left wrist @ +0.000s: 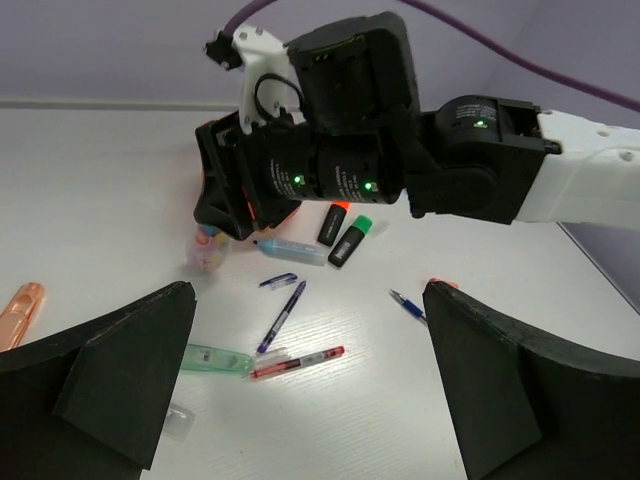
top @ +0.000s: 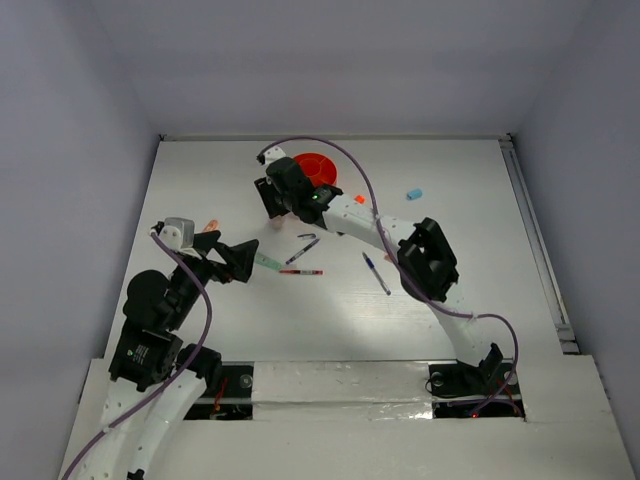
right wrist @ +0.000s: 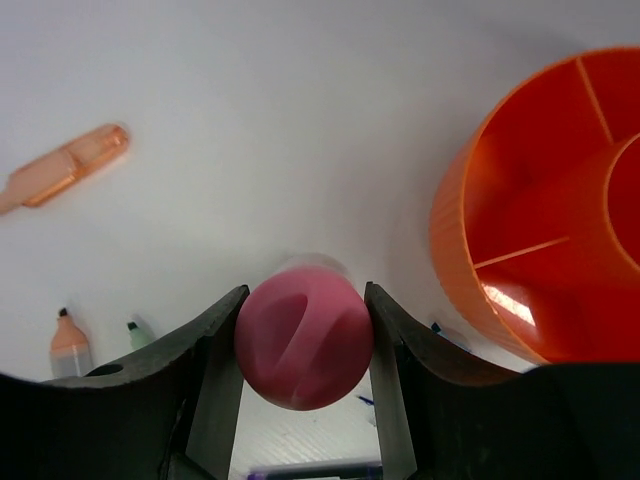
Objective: Sort the stationery into containers
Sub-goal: Pick up the stationery from the center of the board, then place the stationery in the storage box.
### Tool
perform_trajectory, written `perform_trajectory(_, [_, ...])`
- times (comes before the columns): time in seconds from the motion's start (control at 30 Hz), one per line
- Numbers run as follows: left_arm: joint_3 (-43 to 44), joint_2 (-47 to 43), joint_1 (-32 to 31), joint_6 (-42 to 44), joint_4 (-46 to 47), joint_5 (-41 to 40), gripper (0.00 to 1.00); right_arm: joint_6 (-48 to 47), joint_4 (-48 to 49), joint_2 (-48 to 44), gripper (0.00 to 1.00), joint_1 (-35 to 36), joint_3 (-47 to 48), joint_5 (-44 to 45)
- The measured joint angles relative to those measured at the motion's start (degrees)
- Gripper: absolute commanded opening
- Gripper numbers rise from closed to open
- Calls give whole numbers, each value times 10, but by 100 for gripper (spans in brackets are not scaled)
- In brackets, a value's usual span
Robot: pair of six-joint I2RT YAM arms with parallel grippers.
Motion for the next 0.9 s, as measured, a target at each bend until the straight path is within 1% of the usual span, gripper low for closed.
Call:
perform_trajectory(0.1, [0, 8, 1, -1, 0, 0, 99, -7, 23, -20, 13, 1, -2, 0])
perform_trajectory(0.23, [-2, 18, 11, -2, 0, 0, 99, -14, 52, -72, 13, -7, -3, 0])
perform_trajectory(0.4, [-8, 30, 32, -4, 0, 6, 99, -44, 86, -116, 13, -36, 22, 19])
perform_trajectory(0.53, [-8, 40, 42, -4, 0, 10, 99, -58, 90, -112, 13, -72, 59, 25])
perform_trajectory(0.67, [-8, 41, 54, -4, 1, 15, 99, -71, 88, -101, 13, -102, 70, 32])
perform_trajectory(0.9, [-8, 51, 68, -4, 5, 28, 99, -87, 69, -58, 12, -125, 75, 33])
